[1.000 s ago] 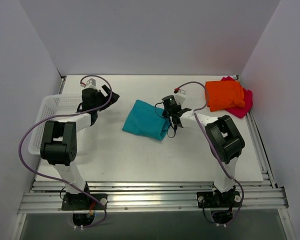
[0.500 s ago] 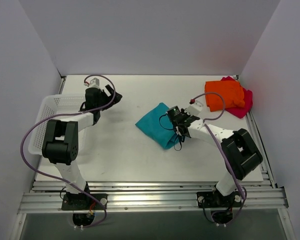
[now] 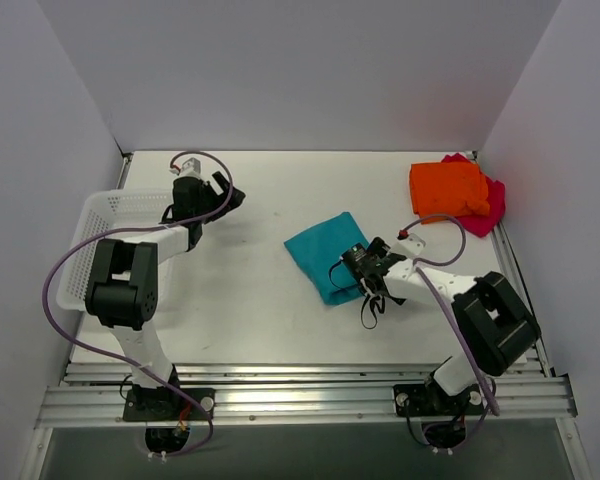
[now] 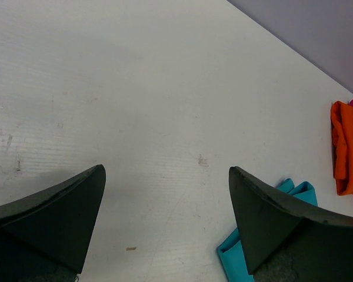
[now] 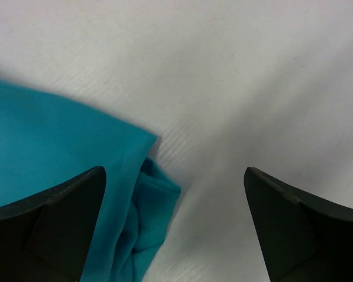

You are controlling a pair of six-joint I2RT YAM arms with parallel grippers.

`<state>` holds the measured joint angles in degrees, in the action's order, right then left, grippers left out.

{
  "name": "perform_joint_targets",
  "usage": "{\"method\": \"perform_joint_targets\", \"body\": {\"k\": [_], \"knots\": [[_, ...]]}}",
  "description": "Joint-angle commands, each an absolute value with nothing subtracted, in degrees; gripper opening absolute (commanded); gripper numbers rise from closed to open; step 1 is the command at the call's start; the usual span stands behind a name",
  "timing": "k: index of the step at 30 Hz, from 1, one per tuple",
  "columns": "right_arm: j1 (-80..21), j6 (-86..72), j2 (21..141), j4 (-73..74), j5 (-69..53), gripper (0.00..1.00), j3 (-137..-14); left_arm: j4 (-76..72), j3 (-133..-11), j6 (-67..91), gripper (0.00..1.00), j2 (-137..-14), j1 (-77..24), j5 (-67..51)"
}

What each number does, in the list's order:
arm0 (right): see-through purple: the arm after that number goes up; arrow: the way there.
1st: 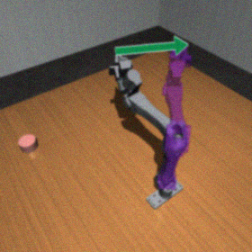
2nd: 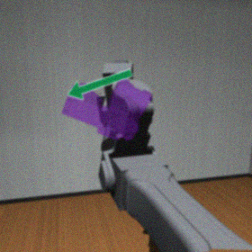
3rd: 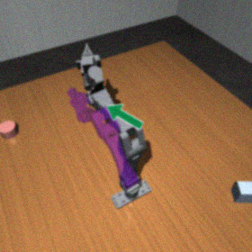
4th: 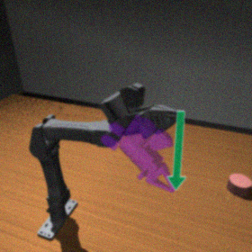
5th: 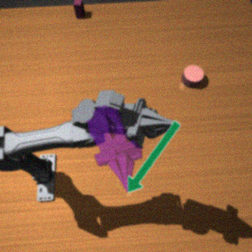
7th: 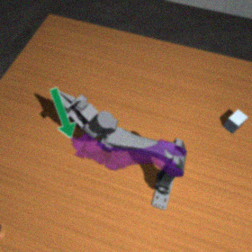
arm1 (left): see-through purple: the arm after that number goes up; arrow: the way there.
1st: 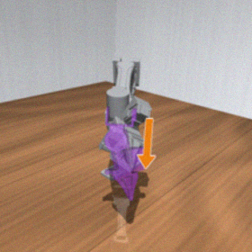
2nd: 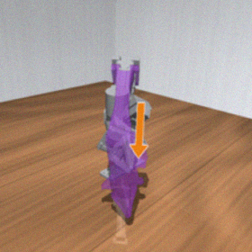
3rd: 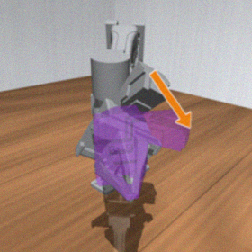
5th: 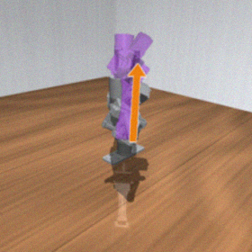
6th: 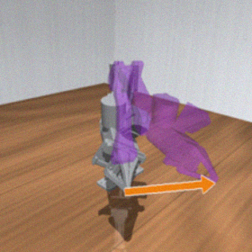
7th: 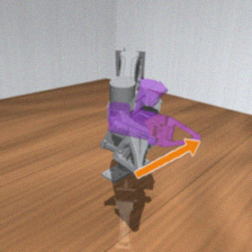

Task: Fold and stack the t-shirts
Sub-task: Smooth out wrinkles on the folded tshirt

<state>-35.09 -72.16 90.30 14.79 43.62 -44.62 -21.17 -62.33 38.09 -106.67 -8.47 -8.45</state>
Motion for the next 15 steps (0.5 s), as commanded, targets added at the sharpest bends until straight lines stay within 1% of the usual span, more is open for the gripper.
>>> {"method": "perform_joint_targets", "body": {"k": [1,6,11,15], "knots": [[-39.2,-75.5,82.4,21.2,50.2,1.0,-44.7,-21.5,-64.6,36.6,0.95,-106.1,-9.1,-7.7],[-43.7,-75.6,79.8,20.9,48.0,1.0,-45.0,-21.6,-64.3,36.5,0.95,-106.3,-9.5,-7.6],[-47.6,-77.6,81.1,21.2,48.1,1.0,-45.8,-22.1,-63.4,36.4,0.95,-105.6,-9.6,-7.6],[-48.1,-78.7,83.1,18.9,48.8,1.0,-44.1,-22.9,-62.2,36.4,0.95,-104.8,-9.5,-7.8]]}}
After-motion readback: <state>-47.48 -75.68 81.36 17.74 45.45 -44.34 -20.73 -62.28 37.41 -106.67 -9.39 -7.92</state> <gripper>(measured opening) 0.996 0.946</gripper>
